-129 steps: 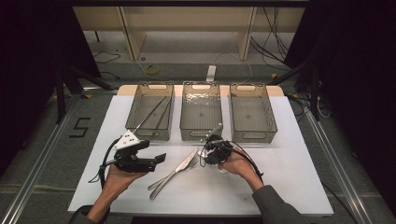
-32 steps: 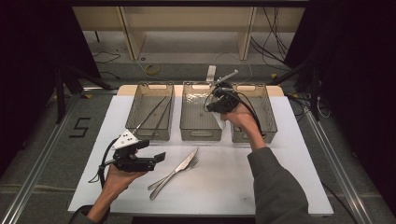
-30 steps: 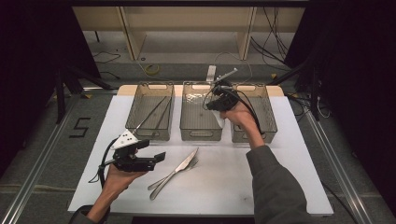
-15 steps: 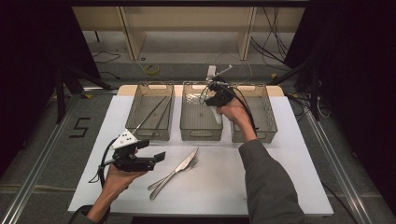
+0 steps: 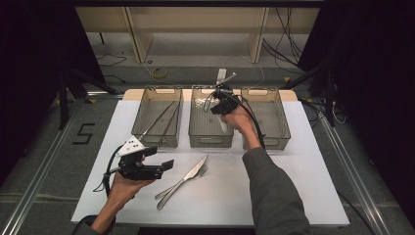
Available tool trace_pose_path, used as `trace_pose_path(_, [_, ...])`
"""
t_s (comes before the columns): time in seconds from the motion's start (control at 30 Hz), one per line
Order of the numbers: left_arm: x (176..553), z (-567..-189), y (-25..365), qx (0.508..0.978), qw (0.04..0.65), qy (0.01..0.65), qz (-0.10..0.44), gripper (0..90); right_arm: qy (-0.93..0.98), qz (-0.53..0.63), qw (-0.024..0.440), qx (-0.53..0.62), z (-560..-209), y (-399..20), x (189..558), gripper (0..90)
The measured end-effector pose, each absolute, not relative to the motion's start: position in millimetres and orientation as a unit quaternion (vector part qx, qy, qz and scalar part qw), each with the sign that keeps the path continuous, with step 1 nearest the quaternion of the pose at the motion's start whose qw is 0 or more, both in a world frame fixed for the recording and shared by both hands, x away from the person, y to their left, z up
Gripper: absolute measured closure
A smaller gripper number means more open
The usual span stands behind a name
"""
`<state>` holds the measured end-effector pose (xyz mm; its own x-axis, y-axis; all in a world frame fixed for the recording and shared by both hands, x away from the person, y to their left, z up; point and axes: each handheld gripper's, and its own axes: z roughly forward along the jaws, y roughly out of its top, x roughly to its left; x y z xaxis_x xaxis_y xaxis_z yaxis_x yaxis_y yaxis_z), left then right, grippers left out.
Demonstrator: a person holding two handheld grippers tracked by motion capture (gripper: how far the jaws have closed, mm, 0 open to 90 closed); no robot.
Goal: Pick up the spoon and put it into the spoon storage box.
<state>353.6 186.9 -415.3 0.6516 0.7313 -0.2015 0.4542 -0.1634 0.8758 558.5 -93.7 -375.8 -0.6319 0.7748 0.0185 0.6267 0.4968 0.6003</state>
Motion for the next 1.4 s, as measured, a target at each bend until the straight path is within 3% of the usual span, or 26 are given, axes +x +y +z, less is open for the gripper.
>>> trace_pose_path(0.27, [354, -416, 187, 0.750, 0.512, 0.396, 0.133, 15.6, 0.856, 0.288, 0.119, 0.412, -383, -88, 561, 83.9])
trace_pose_path(0.63, [354, -417, 186, 0.755, 0.507, 0.397, 0.127, 15.4, 0.855, 0.299, 0.115, 0.407, -370, -94, 551, 53.6])
trace_pose_path(0.87, [355, -417, 185, 0.758, 0.504, 0.396, 0.123, 15.4, 0.859, 0.313, 0.108, 0.390, -356, -101, 530, 41.6])
trace_pose_path(1.4, [354, -419, 180, 0.770, 0.490, 0.393, 0.115, 15.4, 0.860, 0.360, 0.099, 0.347, -376, -141, 447, 35.3])
